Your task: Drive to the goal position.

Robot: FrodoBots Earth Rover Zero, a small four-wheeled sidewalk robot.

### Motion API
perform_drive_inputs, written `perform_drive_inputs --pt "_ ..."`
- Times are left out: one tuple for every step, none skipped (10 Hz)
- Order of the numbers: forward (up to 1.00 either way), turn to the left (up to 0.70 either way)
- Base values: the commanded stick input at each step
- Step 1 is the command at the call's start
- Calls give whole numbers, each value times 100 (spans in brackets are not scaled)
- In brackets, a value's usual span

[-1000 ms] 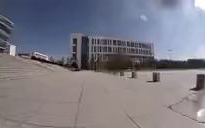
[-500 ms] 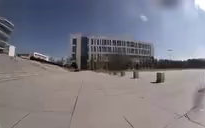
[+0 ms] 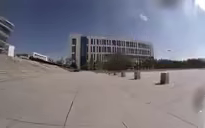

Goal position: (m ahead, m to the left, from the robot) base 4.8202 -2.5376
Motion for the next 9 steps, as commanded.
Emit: perform_drive_inputs --pt "70 0" --pt "70 0" --pt "70 0" --pt "70 0" --pt "70 0" --pt "70 0" --pt "70 -2" --pt "70 -19" --pt "70 -30"
